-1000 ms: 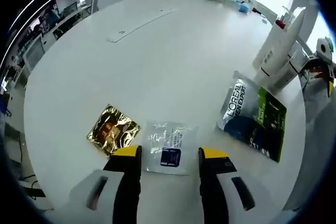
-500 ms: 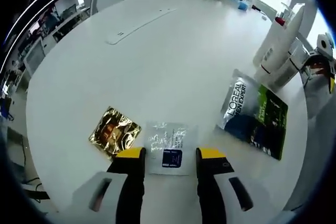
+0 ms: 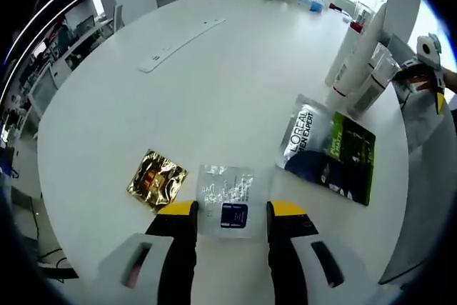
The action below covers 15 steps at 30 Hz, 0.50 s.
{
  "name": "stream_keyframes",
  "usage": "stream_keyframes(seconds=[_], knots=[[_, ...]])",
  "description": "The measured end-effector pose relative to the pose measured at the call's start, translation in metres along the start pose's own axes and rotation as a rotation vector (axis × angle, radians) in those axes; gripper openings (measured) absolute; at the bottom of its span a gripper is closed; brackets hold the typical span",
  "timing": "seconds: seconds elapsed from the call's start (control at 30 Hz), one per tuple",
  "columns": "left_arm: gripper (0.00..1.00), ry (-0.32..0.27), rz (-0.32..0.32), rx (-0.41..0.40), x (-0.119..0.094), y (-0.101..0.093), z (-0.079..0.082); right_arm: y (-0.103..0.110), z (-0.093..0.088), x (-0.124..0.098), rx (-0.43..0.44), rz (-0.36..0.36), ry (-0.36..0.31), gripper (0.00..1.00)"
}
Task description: Arrange the skincare products in the storage area until every visible bottle or jar stands upright without overlapping.
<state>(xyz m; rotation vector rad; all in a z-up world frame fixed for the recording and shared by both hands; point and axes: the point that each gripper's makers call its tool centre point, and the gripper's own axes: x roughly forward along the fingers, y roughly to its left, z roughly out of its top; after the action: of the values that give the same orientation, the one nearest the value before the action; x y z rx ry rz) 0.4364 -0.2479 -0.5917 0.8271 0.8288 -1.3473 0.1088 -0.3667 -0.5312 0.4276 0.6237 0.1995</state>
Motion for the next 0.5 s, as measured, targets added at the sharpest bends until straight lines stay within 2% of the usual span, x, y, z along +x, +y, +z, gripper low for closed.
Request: stream_keyframes(seconds=[0.5], knots=[[0.34,0.024,-0.043,0.090,-0.015,-0.025,-0.007,0.002,0.003,-0.001,-0.068,0.001,-0.016,0.99]])
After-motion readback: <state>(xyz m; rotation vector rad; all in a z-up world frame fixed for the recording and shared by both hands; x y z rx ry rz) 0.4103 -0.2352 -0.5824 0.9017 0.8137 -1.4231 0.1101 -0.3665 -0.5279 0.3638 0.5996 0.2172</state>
